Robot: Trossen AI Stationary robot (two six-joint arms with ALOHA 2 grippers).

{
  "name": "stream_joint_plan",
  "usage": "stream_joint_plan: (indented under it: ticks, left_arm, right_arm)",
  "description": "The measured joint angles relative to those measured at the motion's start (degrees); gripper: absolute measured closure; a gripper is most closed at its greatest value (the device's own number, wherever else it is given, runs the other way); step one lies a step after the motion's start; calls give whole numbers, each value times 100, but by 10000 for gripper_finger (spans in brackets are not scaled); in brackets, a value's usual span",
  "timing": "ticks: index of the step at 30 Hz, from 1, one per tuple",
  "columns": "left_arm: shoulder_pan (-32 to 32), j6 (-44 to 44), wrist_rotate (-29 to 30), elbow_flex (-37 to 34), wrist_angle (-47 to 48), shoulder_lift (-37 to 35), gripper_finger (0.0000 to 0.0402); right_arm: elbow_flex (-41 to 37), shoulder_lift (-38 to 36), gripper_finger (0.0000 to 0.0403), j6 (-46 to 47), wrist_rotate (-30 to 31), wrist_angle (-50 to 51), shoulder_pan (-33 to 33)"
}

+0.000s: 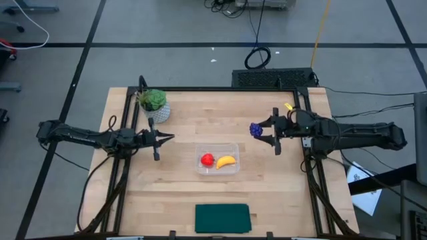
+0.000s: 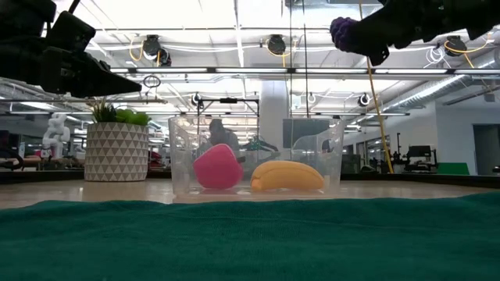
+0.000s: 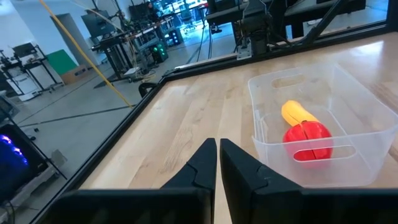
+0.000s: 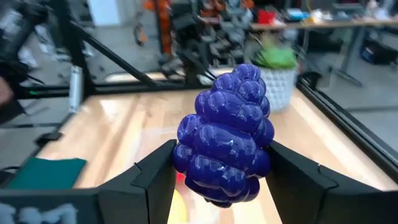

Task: Pick and placing Produce into tupperware
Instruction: Put the black berry into transparent bin

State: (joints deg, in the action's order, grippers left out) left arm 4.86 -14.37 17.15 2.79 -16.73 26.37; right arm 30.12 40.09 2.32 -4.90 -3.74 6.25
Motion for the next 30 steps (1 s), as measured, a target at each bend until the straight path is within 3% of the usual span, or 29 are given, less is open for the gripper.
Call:
stream_joint_plan:
  ticks: [4,22,30]
  left_arm:
    - [0,0,-1,0,17,-2,376]
    - [0,23,-2,0,18,0,376]
    - [-1,28,-2,0,20,0,376]
  right_arm:
    - [-359,-163,197,37,-267,-596,-77]
    - [-1154,-905,197,302,-88,-931,-65]
    - [-1689,-1012,197,416,-88,-1636,-73]
